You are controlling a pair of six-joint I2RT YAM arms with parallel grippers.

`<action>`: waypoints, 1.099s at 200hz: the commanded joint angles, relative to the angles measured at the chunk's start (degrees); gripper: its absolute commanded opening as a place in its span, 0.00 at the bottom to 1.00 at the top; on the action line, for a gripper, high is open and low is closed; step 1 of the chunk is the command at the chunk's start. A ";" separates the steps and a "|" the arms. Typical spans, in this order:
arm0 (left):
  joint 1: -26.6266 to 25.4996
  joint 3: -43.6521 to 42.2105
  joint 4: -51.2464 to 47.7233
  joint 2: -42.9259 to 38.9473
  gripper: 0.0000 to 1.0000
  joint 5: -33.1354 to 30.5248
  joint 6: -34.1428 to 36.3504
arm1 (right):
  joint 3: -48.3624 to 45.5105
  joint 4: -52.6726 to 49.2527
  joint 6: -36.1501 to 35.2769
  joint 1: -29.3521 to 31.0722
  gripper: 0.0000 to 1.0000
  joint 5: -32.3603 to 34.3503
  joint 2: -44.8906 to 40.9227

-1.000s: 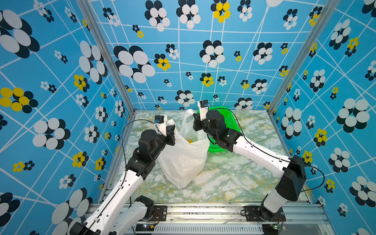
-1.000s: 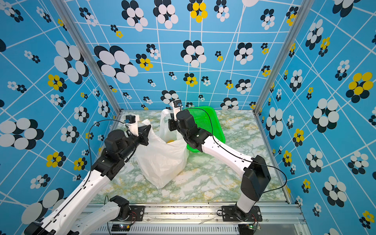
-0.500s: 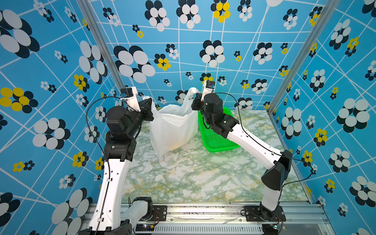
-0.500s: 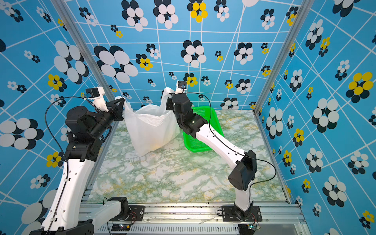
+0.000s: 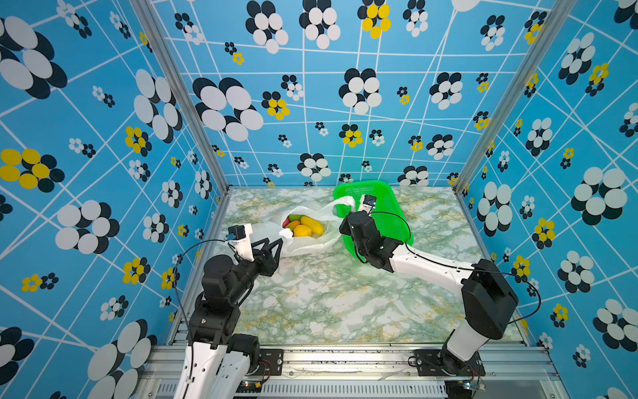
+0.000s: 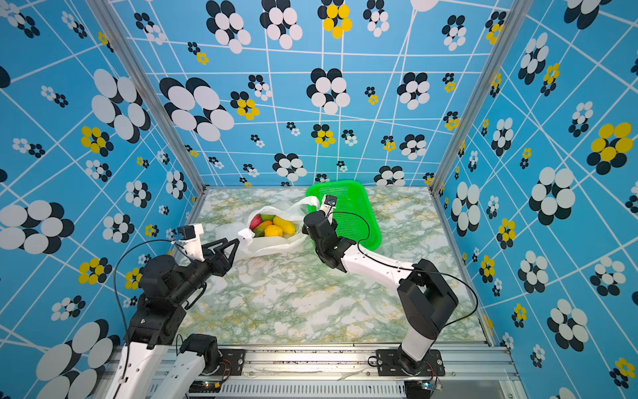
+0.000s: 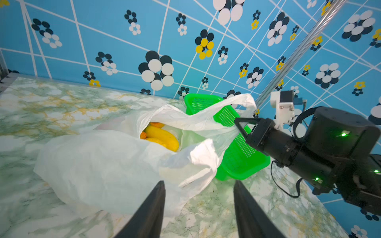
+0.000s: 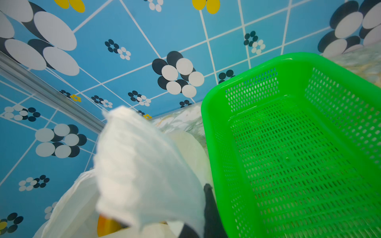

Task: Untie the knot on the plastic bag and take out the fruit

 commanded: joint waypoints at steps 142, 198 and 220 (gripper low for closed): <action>-5.64 29.58 -5.89 41.61 0.71 0.59 20.33 | -17.58 -7.60 0.39 13.03 0.90 -2.31 -23.95; -5.87 27.35 -8.20 50.12 0.72 -5.86 21.51 | -6.64 0.46 4.54 13.86 0.99 -7.70 -3.06; -7.10 28.54 -10.44 51.90 0.73 -9.75 23.19 | -4.36 3.89 5.48 12.51 0.99 -5.99 2.70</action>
